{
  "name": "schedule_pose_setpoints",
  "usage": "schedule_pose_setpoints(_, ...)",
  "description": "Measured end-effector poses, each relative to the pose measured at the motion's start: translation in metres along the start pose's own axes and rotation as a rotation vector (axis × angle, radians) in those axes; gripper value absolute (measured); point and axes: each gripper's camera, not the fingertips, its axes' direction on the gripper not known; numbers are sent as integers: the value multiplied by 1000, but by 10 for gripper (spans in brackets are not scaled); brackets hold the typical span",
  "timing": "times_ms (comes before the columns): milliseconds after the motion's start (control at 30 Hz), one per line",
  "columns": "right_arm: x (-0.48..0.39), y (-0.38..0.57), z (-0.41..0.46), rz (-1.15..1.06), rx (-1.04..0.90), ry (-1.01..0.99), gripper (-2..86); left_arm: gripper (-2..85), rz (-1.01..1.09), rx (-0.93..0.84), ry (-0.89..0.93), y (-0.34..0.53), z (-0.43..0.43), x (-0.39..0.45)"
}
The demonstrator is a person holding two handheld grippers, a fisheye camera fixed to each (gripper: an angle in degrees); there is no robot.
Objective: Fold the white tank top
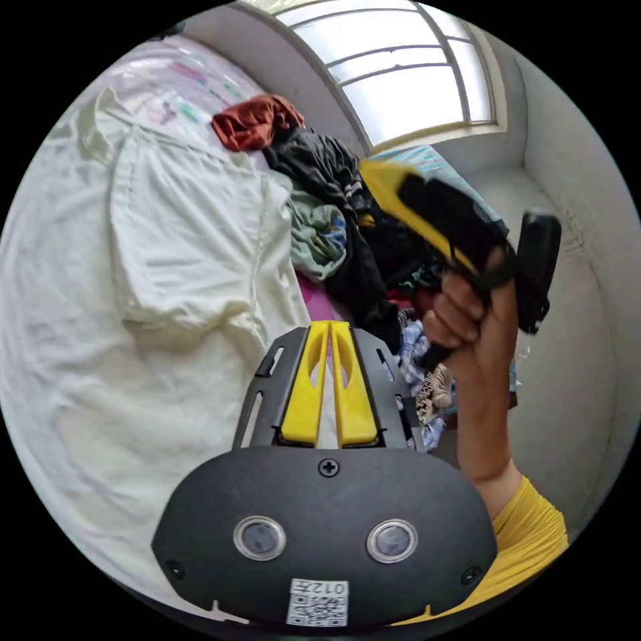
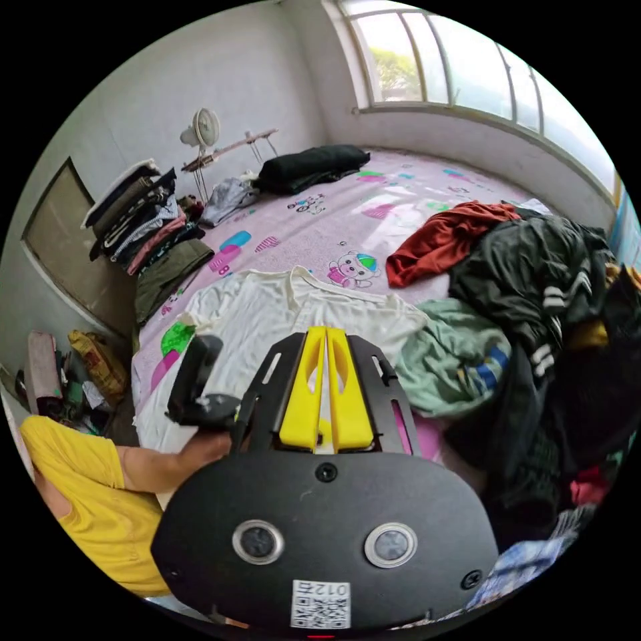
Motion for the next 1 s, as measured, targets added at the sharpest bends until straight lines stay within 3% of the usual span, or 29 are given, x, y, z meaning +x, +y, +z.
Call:
schedule_pose_setpoints(167,-9,124,-17,54,-99,16,9,5,-29,90,-159,9,-57,-30)
schedule_pose_setpoints(333,-26,190,21,60,-249,-67,8,6,-142,101,-294,27,-80,-69)
schedule_pose_setpoints(433,-24,217,45,97,-313,13,7,5,-173,124,-357,33,-91,-82)
schedule_pose_setpoints(567,-19,251,45,178,-251,-12,7,5,-225,258,-307,52,-125,-103)
schedule_pose_setpoints(700,-40,286,19,188,-119,-22,9,6,-165,325,12,77,-179,-120)
schedule_pose_setpoints(767,-69,312,11,158,-54,-47,10,6,-88,325,-19,94,-213,-113)
schedule_pose_setpoints(833,-96,329,14,115,-27,-62,11,7,-21,296,-164,122,-263,-117)
schedule_pose_setpoints(1000,-179,353,54,-63,0,-62,11,7,-179,379,-270,171,-381,-212)
